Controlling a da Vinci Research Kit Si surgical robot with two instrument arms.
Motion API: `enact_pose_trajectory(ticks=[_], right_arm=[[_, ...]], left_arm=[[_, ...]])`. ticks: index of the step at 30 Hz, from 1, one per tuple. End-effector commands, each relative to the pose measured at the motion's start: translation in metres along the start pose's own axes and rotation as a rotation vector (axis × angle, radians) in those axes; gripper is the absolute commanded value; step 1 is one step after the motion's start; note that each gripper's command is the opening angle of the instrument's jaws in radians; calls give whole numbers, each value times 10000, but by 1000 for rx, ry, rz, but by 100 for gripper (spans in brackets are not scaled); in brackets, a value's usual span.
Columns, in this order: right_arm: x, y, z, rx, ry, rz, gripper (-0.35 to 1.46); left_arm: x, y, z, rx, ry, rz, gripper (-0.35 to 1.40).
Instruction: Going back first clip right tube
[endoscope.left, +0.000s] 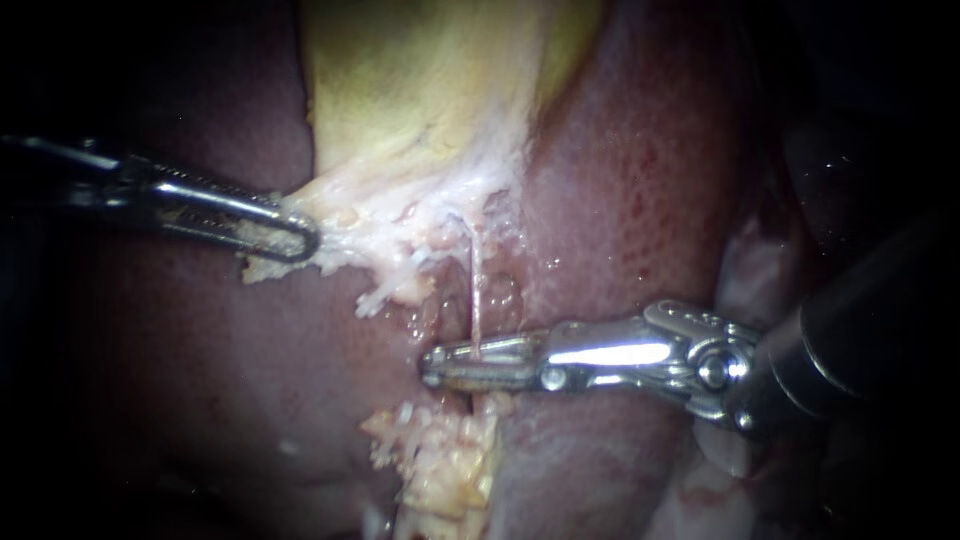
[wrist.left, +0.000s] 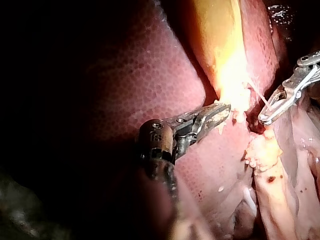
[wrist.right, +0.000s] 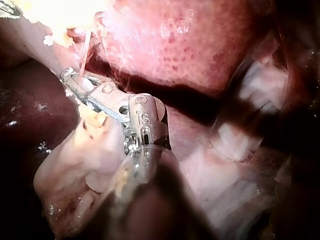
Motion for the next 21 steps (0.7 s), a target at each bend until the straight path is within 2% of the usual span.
enact_pose_trajectory(ticks=[1,3,7,15,21], right_arm=[[0,1,1,7,-6,0,-34],[0,1,4,4,-7,-12,-3],[-1,5,14,10,6,-62,32],[-11,22,24,6,5,-203,45],[-7,36,20,-31,28,-298,49]], left_arm=[[0,0,0,0,0,1,-35],[0,0,0,0,0,1,-35],[0,0,-1,-1,0,1,-35],[0,0,-1,-1,0,1,-35],[0,0,-1,-1,0,1,-35]])
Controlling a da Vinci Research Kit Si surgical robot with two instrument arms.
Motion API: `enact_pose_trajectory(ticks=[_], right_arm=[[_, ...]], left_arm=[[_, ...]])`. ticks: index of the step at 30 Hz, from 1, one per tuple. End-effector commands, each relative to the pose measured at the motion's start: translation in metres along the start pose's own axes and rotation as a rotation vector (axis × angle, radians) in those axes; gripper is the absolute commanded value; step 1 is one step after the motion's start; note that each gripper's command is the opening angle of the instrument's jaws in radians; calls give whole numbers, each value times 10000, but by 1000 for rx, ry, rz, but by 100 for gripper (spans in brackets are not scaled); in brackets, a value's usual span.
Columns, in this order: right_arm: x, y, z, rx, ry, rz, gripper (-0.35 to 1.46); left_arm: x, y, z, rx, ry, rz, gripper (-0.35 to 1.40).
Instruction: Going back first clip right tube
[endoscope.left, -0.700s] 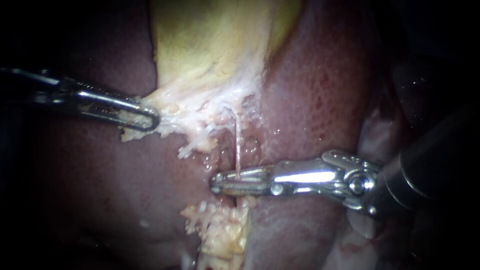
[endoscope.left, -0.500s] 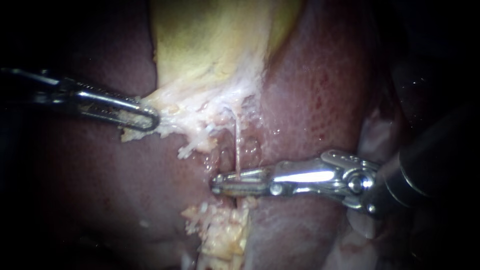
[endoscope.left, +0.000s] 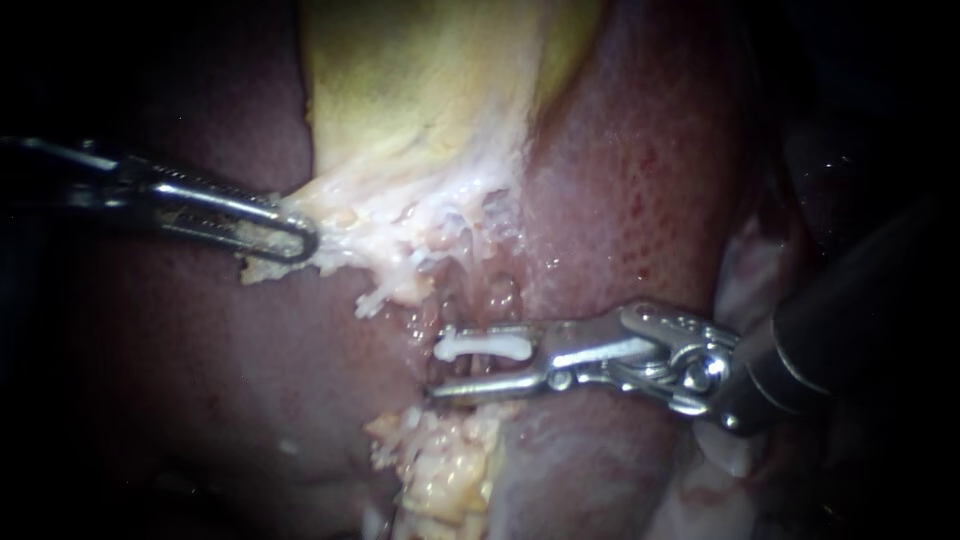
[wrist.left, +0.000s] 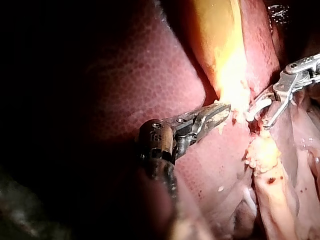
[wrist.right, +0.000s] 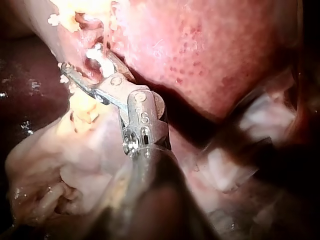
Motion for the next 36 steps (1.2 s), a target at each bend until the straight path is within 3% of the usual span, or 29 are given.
enact_pose_trajectory(ticks=[1,4,15,26,36], right_arm=[[0,1,-1,-10,4,-7,49],[0,6,-4,-45,19,-37,50],[-4,6,-18,-41,9,-104,50],[-11,-2,-69,-19,-22,-408,50],[16,-14,-111,-14,-111,-515,50]], left_arm=[[0,0,0,0,0,0,-35],[0,0,-1,0,0,0,-35],[-1,0,-2,-1,0,0,-35],[-1,0,-3,-2,-1,1,-35],[-2,2,-3,-1,-1,1,-35]])
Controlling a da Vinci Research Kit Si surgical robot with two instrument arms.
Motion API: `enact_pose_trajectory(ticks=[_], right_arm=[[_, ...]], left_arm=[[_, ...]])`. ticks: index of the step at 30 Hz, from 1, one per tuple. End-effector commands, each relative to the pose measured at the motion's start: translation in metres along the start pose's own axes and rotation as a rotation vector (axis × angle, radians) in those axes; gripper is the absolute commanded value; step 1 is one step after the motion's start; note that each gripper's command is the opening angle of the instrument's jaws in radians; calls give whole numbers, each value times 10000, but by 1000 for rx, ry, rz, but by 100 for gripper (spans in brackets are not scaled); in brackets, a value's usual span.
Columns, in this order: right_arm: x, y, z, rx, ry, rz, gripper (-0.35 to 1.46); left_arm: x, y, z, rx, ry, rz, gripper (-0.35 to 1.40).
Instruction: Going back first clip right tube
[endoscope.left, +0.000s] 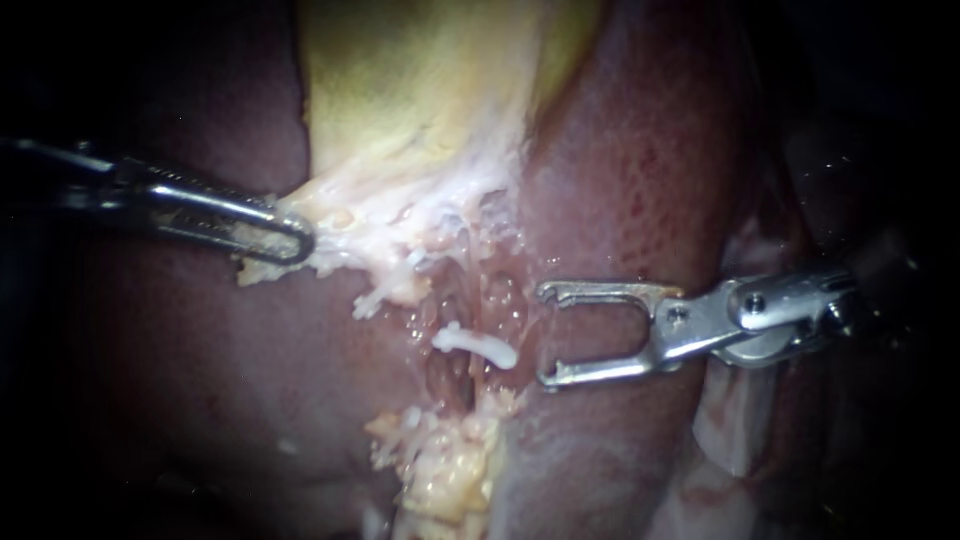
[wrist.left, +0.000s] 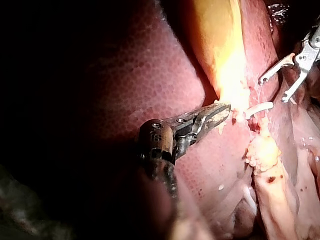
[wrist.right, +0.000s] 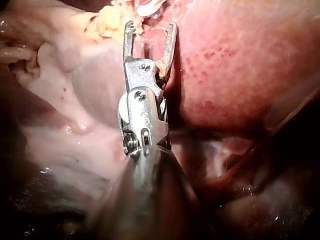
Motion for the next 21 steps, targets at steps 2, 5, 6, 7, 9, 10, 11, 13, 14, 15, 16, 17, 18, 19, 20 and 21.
enact_pose_trajectory(ticks=[2,5,6,7,9,10,11,13,14,15,16,17,18,19,20,21], right_arm=[[4,1,-8,3,-3,-12,50],[11,4,-20,-5,-3,-23,50],[14,5,-24,-5,-6,-27,50],[15,6,-26,-4,-6,-31,50],[17,7,-29,-3,-8,-35,50],[18,8,-30,-3,-11,-41,50],[18,8,-31,-3,-11,-40,50],[19,8,-31,-3,-11,-46,50],[19,8,-31,-3,-11,-46,50],[19,9,-31,-3,-11,-52,50],[19,9,-31,-3,-11,-51,50],[19,9,-31,-3,-11,-51,50],[18,9,-31,-3,-11,-51,50],[18,9,-31,-3,-11,-51,50],[18,9,-32,-3,-11,-57,50],[18,9,-32,-2,-11,-57,50]], left_arm=[[0,0,0,1,0,0,-35],[0,0,0,1,0,0,-35],[0,0,0,1,0,0,-35],[1,0,1,1,0,0,-35],[1,0,2,2,1,0,-35],[1,0,3,2,1,0,-35],[1,0,4,3,1,0,-35],[0,-1,8,5,2,0,-35],[-1,-1,10,8,4,1,-35],[-2,-1,12,8,3,2,-35],[-4,-1,16,5,1,3,-35],[-5,-2,19,4,0,4,-35],[-6,-3,23,3,0,4,-35],[-6,-5,28,2,-1,5,-35],[-6,-6,32,4,0,6,-35],[-7,-7,35,3,-1,6,-35]])
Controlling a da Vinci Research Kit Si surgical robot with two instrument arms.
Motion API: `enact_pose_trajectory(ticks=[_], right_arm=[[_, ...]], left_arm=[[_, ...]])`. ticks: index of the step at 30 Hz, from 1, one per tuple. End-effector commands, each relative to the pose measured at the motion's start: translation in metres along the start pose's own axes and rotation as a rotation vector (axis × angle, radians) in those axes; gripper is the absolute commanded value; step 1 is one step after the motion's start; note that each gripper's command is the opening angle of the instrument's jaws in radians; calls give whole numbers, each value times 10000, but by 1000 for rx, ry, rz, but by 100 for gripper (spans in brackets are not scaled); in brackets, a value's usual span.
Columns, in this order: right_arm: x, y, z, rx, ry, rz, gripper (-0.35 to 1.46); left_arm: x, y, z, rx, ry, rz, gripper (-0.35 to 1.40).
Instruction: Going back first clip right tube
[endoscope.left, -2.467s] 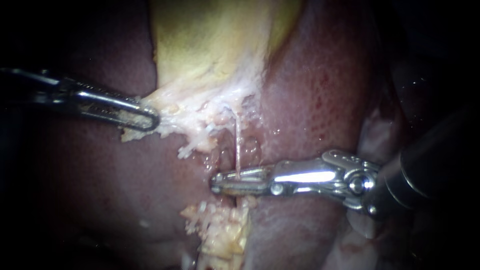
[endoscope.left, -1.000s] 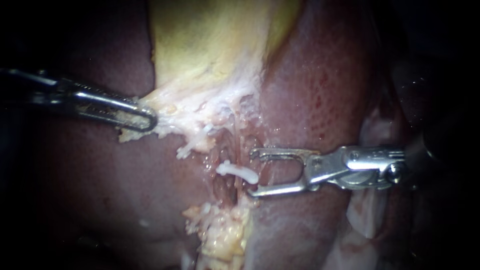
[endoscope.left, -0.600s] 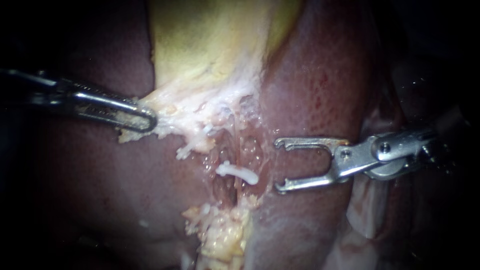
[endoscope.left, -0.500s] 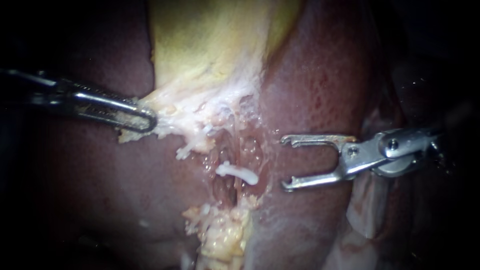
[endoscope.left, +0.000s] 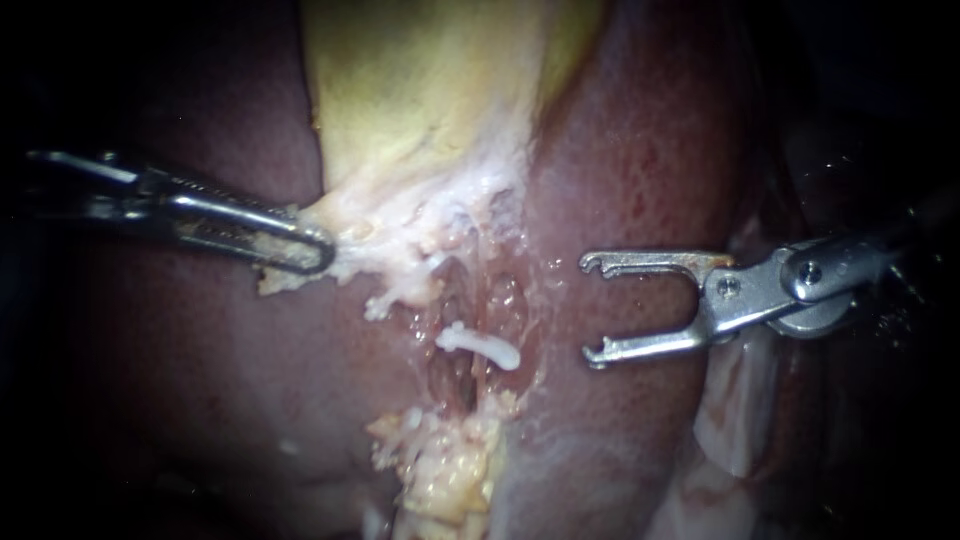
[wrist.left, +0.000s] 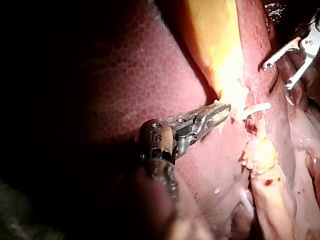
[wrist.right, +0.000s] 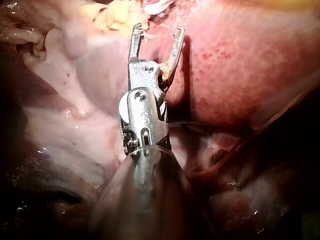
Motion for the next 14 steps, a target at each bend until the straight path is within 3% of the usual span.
enact_pose_trajectory(ticks=[1,7,14], right_arm=[[0,0,0,1,0,-6,50],[0,0,-1,1,0,-6,50],[0,-1,-1,2,0,-12,50]], left_arm=[[0,-2,5,2,-1,1,-35],[-5,-8,22,-3,-6,5,-35],[-6,-9,23,-3,-6,6,-35]])
